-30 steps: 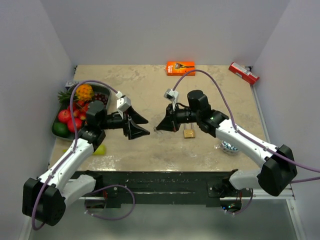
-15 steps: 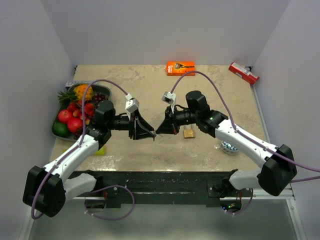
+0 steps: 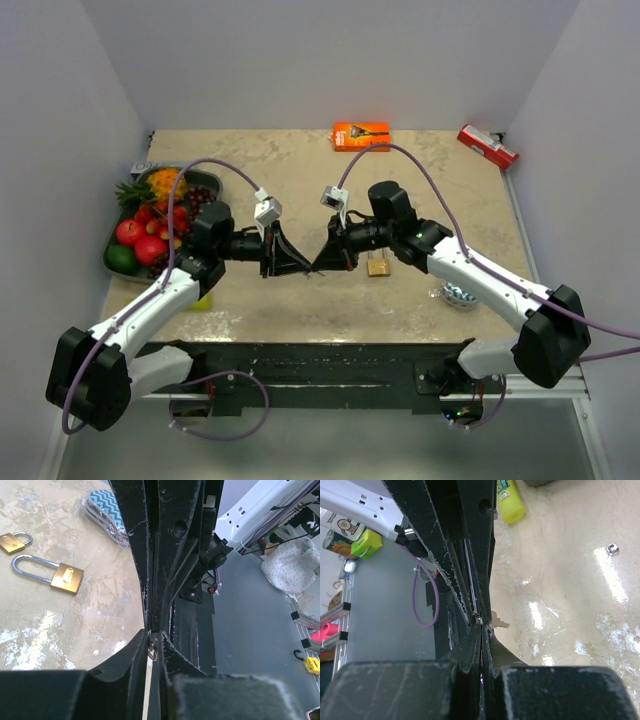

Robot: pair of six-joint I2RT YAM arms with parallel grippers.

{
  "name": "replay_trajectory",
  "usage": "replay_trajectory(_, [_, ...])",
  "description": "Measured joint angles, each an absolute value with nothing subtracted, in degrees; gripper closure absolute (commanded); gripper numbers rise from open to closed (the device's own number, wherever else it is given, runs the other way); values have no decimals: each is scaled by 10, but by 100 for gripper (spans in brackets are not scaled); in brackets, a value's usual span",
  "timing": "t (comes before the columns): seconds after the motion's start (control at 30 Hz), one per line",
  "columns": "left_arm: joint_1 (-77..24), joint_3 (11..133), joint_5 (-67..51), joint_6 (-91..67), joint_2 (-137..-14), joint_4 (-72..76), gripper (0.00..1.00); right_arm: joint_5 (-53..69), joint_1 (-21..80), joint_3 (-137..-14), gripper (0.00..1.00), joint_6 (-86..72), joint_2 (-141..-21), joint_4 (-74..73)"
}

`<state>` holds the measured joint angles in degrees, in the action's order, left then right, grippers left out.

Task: Unlock with the key

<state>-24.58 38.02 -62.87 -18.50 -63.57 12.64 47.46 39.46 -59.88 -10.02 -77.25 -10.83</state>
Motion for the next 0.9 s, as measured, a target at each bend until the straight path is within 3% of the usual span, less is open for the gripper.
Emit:
replay_trajectory(0.1, [-248,380,-629,-185,-637,126,99,475,395,-599,100,-98,-773,-114])
replay_trajectory(0.5, [-249,380,-629,-185,-636,124,100,482,395,-601,100,-94,-772,-121])
replay_trajectory(0.57, [-249,380,-625,-185,-633,123,100,482,395,-601,88,-95,-772,-120])
replay_trajectory(0.6, [-249,380,-622,-184,-630,122,100,482,395,-601,73,-97,-772,-117])
replay_trajectory(0.7, [-252,380,-601,-184,-616,115,100,471,393,-601,49,-111,-772,-107])
replay_trajectory(0.77, [-256,380,-577,-183,-607,116,100,460,393,-596,40,-123,-771,-85])
replay_trajectory(0.9, [-260,380,-537,-190,-597,118,100,445,393,-564,36,-152,-753,-29])
